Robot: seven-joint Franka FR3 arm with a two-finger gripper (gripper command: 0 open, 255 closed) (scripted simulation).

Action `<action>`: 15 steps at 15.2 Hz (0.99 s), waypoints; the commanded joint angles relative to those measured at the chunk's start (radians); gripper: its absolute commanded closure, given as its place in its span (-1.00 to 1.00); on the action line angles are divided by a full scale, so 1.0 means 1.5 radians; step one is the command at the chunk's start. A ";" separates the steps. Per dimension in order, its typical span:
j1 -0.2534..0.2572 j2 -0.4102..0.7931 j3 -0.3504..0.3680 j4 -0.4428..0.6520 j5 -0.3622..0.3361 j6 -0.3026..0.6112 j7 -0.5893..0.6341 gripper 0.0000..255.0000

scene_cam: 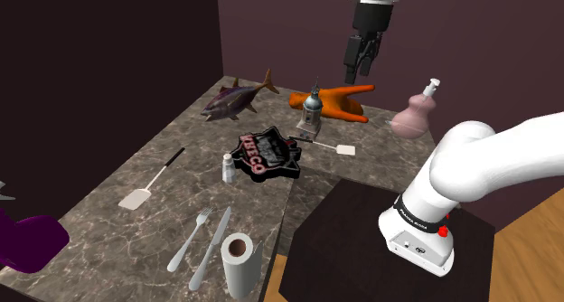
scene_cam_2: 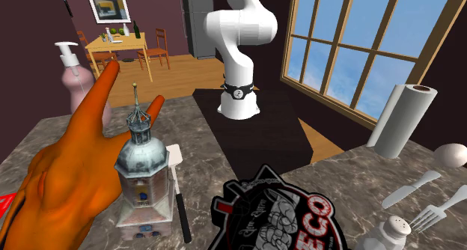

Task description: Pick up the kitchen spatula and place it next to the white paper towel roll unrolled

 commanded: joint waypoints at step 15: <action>-0.019 0.059 -0.109 -0.242 -0.093 0.347 -0.216 -1.00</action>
